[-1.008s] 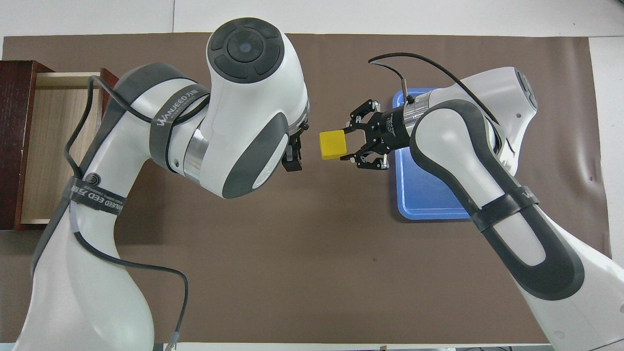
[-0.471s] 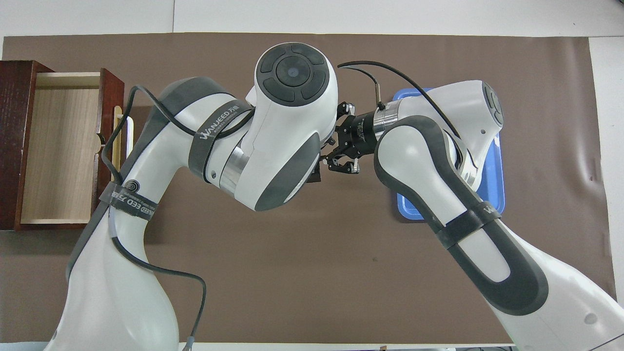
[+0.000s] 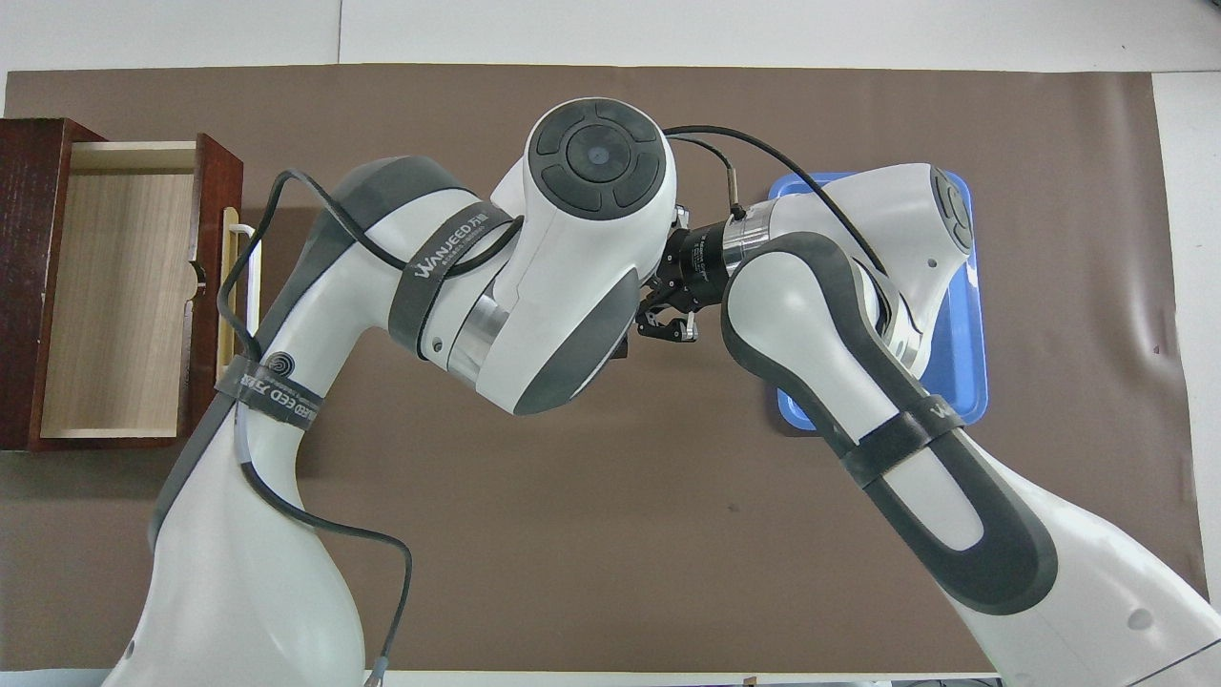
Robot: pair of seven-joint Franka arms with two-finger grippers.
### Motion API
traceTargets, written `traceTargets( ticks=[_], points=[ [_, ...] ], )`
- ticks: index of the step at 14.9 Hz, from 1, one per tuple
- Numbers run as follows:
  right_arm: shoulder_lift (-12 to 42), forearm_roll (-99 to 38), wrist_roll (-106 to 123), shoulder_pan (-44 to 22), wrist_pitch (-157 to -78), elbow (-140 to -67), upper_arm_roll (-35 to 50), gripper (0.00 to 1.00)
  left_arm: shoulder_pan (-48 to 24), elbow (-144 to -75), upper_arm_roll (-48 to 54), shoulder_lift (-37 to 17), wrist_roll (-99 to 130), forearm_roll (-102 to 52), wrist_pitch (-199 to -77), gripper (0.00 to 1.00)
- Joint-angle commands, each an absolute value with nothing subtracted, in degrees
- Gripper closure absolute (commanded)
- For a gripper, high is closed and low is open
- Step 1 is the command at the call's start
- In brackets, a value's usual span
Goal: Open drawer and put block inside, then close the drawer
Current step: 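Grasp the block with the left gripper and open the right gripper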
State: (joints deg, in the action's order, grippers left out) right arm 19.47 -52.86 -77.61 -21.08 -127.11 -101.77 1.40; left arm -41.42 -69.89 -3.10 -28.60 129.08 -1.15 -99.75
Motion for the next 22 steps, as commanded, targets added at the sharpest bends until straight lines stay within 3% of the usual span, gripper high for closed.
traceTargets(
  ticks=[1, 5, 15, 16, 17, 21, 22],
  points=[
    [19.1, -54.2, -78.1, -20.8, -127.4, -102.2, 1.5, 0.84, -41.8, -70.5, -4.4, -28.6, 129.9, -0.4, -100.0, 0.0],
    [19.1, -54.1, -78.1, -20.7, -127.4, -102.4, 1.5, 0.84, -41.7, -74.6, -4.4, -27.5, 130.0, 0.5, -103.3, 0.0],
    [18.9, -54.1, -78.0, -20.7, -127.4, -103.0, 1.5, 0.83, -42.5, -76.0, -4.4, -27.8, 131.3, 0.8, -104.7, 0.0],
    [18.8, -54.1, -78.0, -20.7, -127.4, -103.1, 1.5, 0.83, -42.5, -76.1, -4.4, -27.8, 131.3, 0.8, -104.4, 0.07],
    [18.8, -54.1, -78.0, -20.7, -127.3, -103.1, 1.5, 0.83, -42.5, -75.9, -4.4, -27.8, 131.3, 0.8, -104.2, 0.21],
    [18.8, -54.1, -78.0, -20.7, -127.4, -103.1, 1.5, 0.82, -42.3, -76.0, -4.4, -27.8, 131.3, 0.9, -104.1, 1.0],
    [18.8, -54.1, -78.0, -20.7, -127.4, -103.1, 1.5, 0.82, -42.3, -76.0, -4.4, -27.8, 131.3, 0.9, -104.3, 1.0]
  ],
)
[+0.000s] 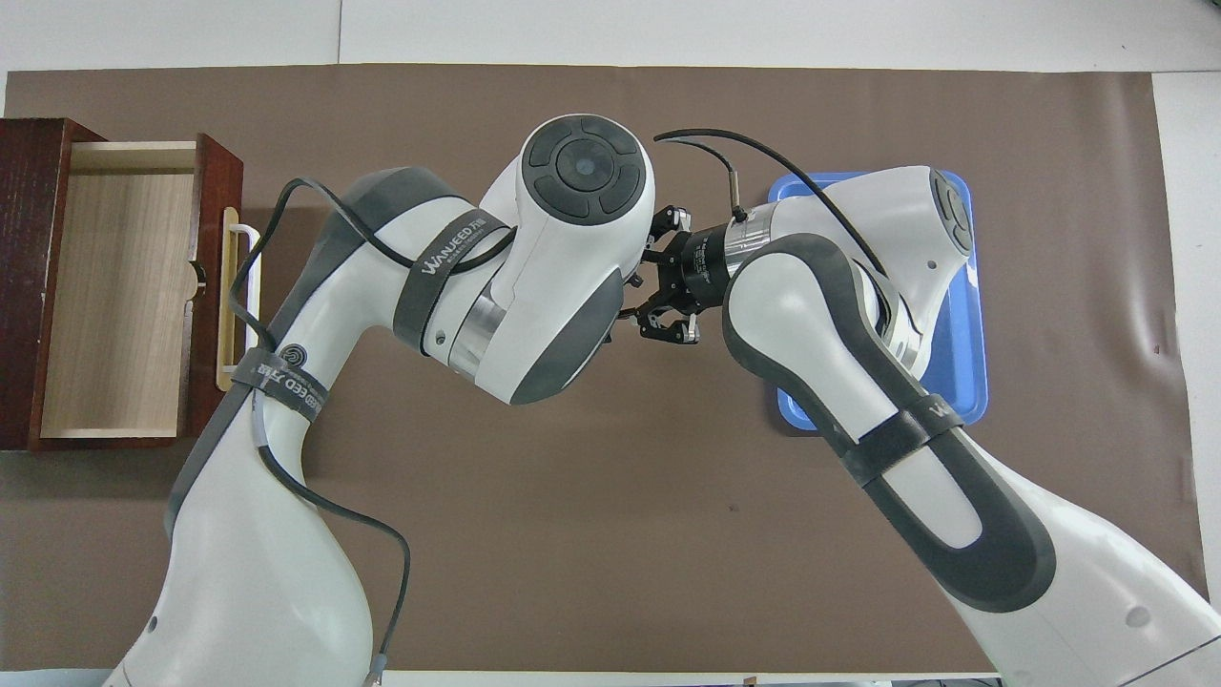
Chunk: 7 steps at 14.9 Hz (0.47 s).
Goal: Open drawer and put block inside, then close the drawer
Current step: 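Grasp the block with the left gripper and open the right gripper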
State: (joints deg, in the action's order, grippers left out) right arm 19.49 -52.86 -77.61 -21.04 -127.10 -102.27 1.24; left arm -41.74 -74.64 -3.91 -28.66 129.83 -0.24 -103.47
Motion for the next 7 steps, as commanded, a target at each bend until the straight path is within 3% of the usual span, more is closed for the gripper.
traceTargets(
  ticks=[1, 4, 5, 7],
  points=[
    [18.8, -54.1, -78.0, -20.7, -127.4, -103.1, 1.5, 0.82, -42.4, -76.0, -4.4, -27.8, 131.3, 0.9, -104.3, 1.0],
    [18.8, -54.1, -78.0, -20.7, -127.4, -103.1, 1.5, 0.78, -42.3, -75.9, -4.4, -27.7, 131.1, 0.9, -103.9, 1.0],
    [18.8, -54.1, -78.1, -20.7, -127.4, -103.1, 1.5, 0.73, -42.0, -75.9, -4.4, -27.6, 131.1, 0.9, -103.8, 1.0],
    [18.8, -54.1, -78.3, -20.3, -127.2, -103.1, 1.5, 0.43, -41.6, -75.8, -4.4, -27.2, 131.1, 0.8, -103.6, 1.0]
  ],
)
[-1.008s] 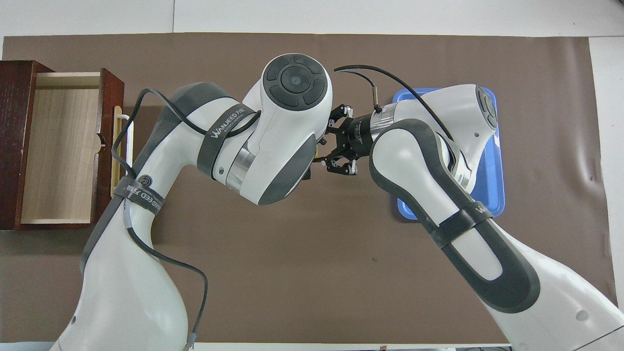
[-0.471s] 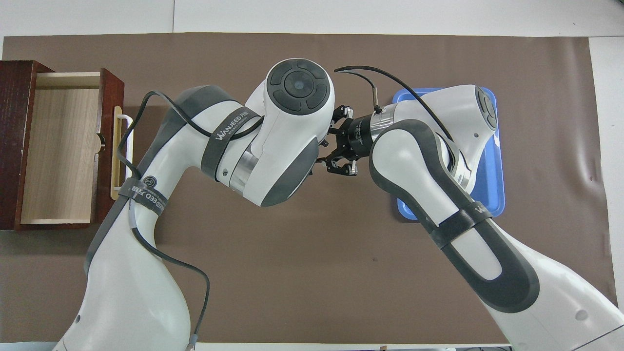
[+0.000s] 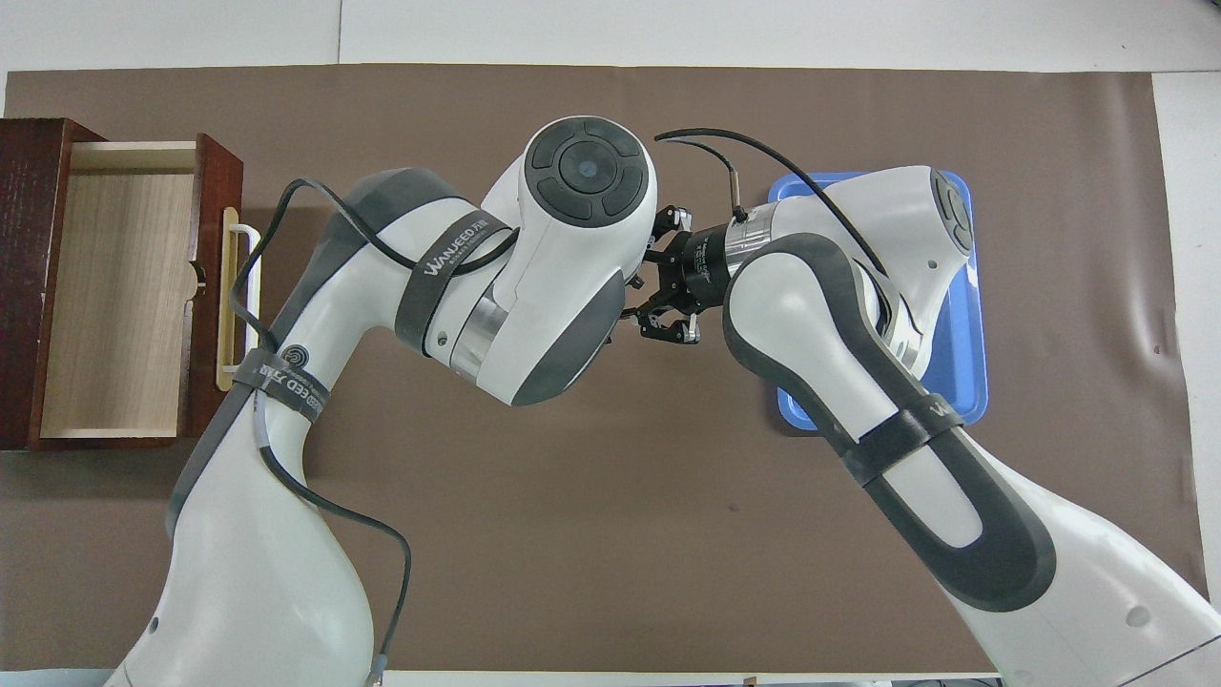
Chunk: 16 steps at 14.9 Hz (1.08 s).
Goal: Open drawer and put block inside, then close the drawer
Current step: 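Grasp the block with the left gripper and open the right gripper, then carry the block into the drawer with the left gripper while the right gripper retracts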
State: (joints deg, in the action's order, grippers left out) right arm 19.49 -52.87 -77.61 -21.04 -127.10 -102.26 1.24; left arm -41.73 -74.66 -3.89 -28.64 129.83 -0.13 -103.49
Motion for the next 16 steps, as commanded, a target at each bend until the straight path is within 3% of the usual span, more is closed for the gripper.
traceTargets(
  ticks=[1, 2, 3, 6, 13, 16],
  points=[
    [18.8, -54.1, -78.3, -20.0, -126.8, -103.1, 1.5, 0.24, -41.6, -75.8, -4.4, -27.1, 131.0, 0.8, -103.5, 1.0],
    [18.8, -54.1, -78.3, -20.0, -126.5, -103.0, 1.5, 0.05, -41.5, -75.8, -4.4, -26.8, 130.9, 0.8, -103.0, 1.0],
    [18.7, -54.1, -78.3, -19.9, -126.3, -103.0, 1.5, 0.0, -41.3, -75.8, -4.5, -26.3, 130.6, 0.8, -102.4, 1.0],
    [18.1, -54.0, -78.3, -19.3, -124.0, -103.1, 0.7, 0.0, -39.0, -75.6, -4.5, -23.9, 128.9, 0.8, -99.3, 1.0],
    [13.0, -45.6, -76.5, -13.3, -118.4, -105.8, 0.7, 0.0, -24.6, -76.0, -4.7, -13.1, 105.9, 0.3, -86.5, 1.0],
    [11.1, -41.1, -70.9, -9.9, -114.0, -105.7, 0.7, 0.0, -17.1, -76.5, -4.6, -12.7, 99.4, 0.4, -86.2, 1.0]
  ],
)
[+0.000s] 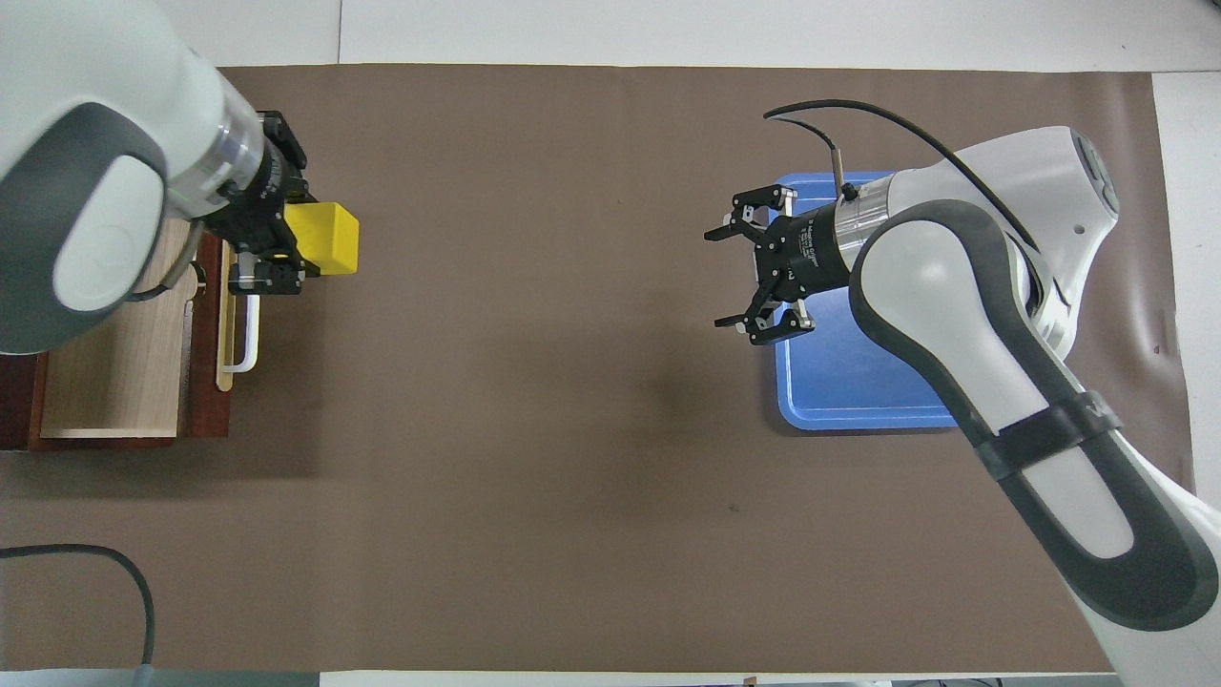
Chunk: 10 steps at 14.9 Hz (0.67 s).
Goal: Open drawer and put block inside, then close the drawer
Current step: 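Carry the block into the drawer with the left gripper while the right gripper retracts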
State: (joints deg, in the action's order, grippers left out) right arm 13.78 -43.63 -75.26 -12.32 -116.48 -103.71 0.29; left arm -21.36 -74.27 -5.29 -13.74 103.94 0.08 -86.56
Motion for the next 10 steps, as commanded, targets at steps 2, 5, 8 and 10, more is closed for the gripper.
traceTargets(
  ticks=[2, 5, 8, 10],
  points=[
    [9.5, -38.0, -66.0, -8.4, -111.5, -105.7, 0.7, 0.0, -11.6, -80.0, -4.5, -11.1, 92.0, 0.4, -88.2, 1.0],
    [7.2, -32.4, -61.0, -6.4, -108.5, -105.6, 0.7, 0.0, -7.5, -90.0, -4.5, -6.9, 83.8, 0.4, -96.5, 1.0],
    [4.6, -27.7, -53.5, -3.7, -104.3, -105.5, 0.7, 0.0, -2.9, -95.4, -4.5, -5.4, 80.9, 0.3, -102.4, 1.0],
    [2.8, -24.2, -47.8, -1.7, -101.3, -105.4, 0.7, 0.0, -2.3, -95.8, -4.5, -6.2, 78.2, 0.3, -104.1, 1.0]
  ],
)
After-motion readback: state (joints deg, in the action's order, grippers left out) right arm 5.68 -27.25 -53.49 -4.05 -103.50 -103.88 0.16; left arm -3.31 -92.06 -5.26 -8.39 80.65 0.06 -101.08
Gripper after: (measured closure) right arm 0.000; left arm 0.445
